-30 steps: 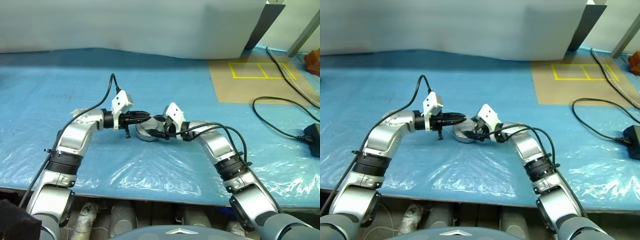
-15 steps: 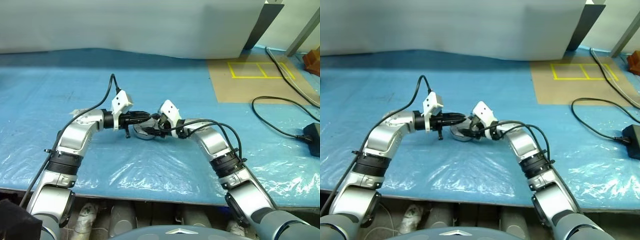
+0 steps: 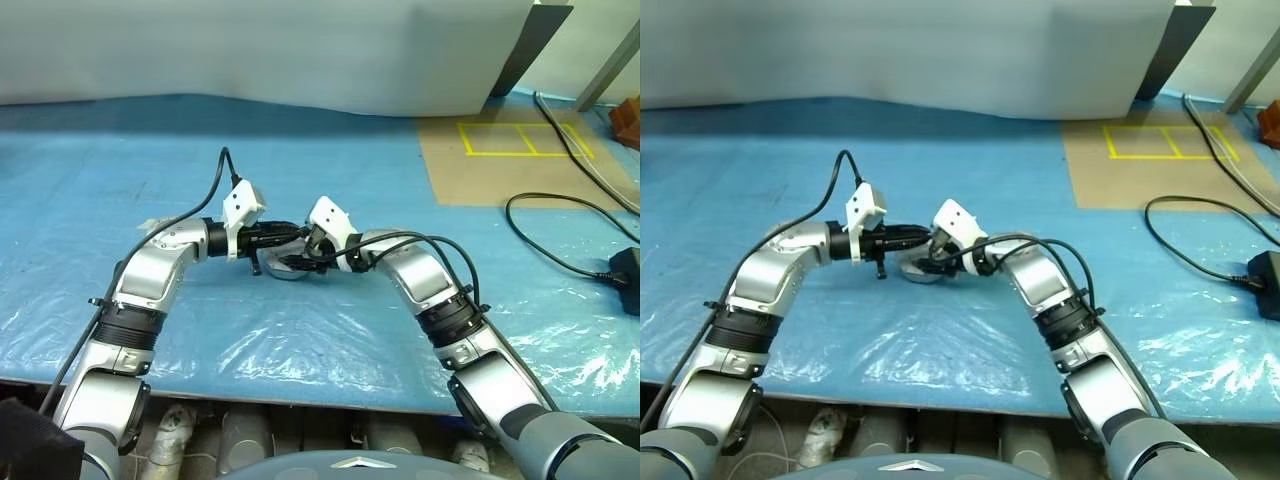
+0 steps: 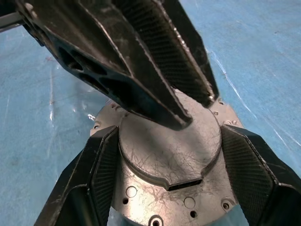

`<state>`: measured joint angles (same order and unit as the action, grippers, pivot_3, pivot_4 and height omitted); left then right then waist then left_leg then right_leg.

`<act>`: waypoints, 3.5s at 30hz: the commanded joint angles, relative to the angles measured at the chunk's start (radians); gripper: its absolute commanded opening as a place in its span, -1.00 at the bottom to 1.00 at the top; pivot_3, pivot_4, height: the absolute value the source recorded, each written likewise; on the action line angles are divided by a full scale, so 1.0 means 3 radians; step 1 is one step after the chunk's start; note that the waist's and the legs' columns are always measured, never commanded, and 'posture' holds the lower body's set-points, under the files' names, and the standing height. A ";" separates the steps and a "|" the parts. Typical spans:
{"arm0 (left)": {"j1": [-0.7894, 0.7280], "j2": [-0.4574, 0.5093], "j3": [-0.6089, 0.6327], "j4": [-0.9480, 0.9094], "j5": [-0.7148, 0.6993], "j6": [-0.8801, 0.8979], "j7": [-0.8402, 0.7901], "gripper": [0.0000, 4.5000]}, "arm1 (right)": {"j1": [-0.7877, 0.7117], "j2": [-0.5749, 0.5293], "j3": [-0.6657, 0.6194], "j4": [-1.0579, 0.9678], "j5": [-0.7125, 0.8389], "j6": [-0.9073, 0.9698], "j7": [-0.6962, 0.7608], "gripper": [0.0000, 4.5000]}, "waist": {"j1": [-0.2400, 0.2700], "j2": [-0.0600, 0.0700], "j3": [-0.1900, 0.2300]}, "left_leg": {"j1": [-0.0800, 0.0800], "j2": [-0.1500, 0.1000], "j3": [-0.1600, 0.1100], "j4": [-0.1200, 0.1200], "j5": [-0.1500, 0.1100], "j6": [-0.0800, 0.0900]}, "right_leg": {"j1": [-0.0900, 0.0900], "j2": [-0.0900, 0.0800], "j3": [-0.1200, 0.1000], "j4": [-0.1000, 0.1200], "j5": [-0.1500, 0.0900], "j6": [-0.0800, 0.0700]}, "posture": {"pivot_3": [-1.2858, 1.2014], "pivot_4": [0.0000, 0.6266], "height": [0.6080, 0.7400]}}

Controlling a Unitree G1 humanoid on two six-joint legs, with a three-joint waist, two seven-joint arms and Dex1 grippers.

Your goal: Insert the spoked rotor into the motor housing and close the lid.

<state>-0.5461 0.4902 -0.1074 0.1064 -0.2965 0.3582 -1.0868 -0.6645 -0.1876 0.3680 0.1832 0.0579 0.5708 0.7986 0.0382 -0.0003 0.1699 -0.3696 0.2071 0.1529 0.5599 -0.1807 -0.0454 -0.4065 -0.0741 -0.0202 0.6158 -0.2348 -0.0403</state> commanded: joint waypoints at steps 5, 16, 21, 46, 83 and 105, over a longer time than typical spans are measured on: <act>-0.0043 0.0007 0.0032 -0.0062 -0.0053 -0.0017 -0.0007 -0.77 | 0.0064 0.0001 0.0223 0.0148 -0.0178 0.0010 -0.0030 0.32 | 0.0000 0.0000 0.0000 | 0.0001 0.0000 0.0000 0.0001 0.0000 0.0000 | 0.0001 0.0000 0.0001 0.0000 0.0000 0.0000 | 0.03 -0.52 1.00; 0.0014 0.0174 -0.0198 0.0375 0.0421 -0.0334 0.0069 -0.77 | 0.0321 -0.0181 0.0186 0.0233 -0.0240 -0.0281 -0.0026 0.32 | 0.0020 0.0004 -0.0003 | 0.0007 -0.0001 0.0000 0.0001 0.0000 0.0000 | 0.0008 -0.0002 0.0002 -0.0002 -0.0001 0.0001 | 0.03 -0.52 1.00; -0.0078 0.0119 -0.0174 0.0618 0.0494 -0.0411 0.0184 -0.77 | 0.0327 -0.0179 0.0123 0.0190 -0.0205 -0.0259 0.0003 0.32 | 0.0036 0.0006 -0.0005 | 0.0009 -0.0002 0.0000 0.0001 0.0000 0.0000 | 0.0013 -0.0003 0.0001 -0.0004 0.0000 0.0001 | 0.03 -0.52 1.00; 0.0005 0.0284 0.0041 0.0757 0.0225 -0.0347 -0.0221 -0.99 | 0.0348 -0.0205 0.0058 0.0130 -0.0158 -0.0222 0.0055 0.32 | 0.0051 0.0006 -0.0006 | 0.0005 -0.0002 0.0000 -0.0010 0.0000 0.0000 | 0.0014 -0.0003 -0.0004 -0.0022 0.0000 0.0001 | 0.03 -0.52 1.00; 0.0033 0.0231 -0.0247 0.1003 0.0571 -0.0673 -0.0223 -1.00 | 0.0272 -0.0197 -0.0763 -0.0363 0.0701 -0.0294 0.0229 0.90 | 0.0107 0.0011 -0.0020 | 0.0004 -0.0002 0.0000 -0.0012 0.0000 0.0000 | 0.0016 -0.0004 -0.0005 -0.0025 0.0000 0.0001 | 0.03 -0.52 1.00; -0.0040 0.0216 -0.0270 0.1118 0.0606 -0.0751 -0.0220 -1.00 | 0.0517 0.0203 -0.1869 0.0196 0.2039 0.2014 -0.0428 0.90 | 0.0131 0.0014 -0.0020 | 0.0004 -0.0001 0.0002 -0.0018 0.0000 0.0000 | 0.0013 -0.0006 -0.0007 -0.0027 -0.0001 0.0001 | 0.03 -0.52 1.00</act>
<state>-0.5757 0.5513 -0.1605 0.4205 -0.1495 0.1208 -1.1509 -0.4947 -0.1316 -0.1752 0.2282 0.6673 1.2092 0.6918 0.0774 0.0038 0.1640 -0.3684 0.2066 0.1535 0.5542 -0.1807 -0.0455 -0.4027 -0.0759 -0.0224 0.6074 -0.2350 -0.0400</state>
